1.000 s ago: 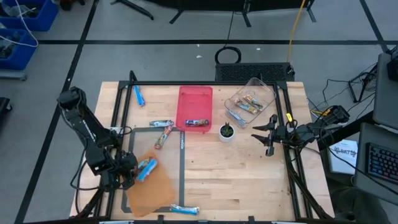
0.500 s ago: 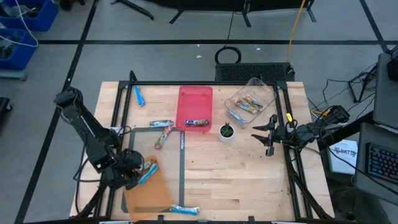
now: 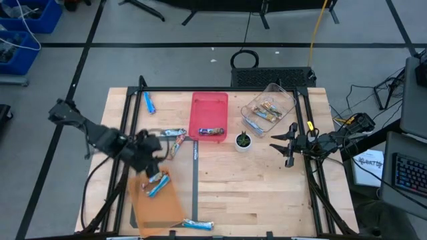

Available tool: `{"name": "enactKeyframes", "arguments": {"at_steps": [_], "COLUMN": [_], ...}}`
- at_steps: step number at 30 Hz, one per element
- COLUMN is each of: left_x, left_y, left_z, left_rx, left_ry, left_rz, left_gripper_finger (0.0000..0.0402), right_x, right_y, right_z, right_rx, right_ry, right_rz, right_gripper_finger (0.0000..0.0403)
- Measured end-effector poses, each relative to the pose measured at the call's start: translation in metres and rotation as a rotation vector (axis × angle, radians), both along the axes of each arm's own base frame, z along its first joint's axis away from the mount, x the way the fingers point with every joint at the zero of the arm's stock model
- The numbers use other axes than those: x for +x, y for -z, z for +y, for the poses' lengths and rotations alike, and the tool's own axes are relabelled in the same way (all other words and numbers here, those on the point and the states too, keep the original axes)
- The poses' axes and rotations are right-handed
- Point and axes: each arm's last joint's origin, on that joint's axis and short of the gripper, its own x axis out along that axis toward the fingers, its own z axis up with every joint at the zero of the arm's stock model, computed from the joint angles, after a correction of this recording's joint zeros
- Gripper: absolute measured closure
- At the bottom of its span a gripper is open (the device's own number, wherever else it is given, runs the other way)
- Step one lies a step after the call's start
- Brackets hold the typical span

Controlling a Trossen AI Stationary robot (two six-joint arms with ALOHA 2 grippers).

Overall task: Pick and place Granola Bars by type
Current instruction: Put the red granola bar into the orange bin

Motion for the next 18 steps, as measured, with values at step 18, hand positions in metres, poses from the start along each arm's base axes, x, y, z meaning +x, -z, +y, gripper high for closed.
{"name": "enactKeyframes", "arguments": {"at_steps": [18], "left_x": [0.059], "left_y": [-0.018], "left_z": [0.088], "left_rx": [0.003], "left_ry": [-0.445], "left_rz": [-0.067], "left_gripper_finger": [0.0215], "right_x": [0.0], "right_y": [0.0], "right_z": [0.0], "right_rx": [0.0], "right_ry": [-0.001], "right_rz": [0.0], "right_gripper_finger": [0.0261]}}
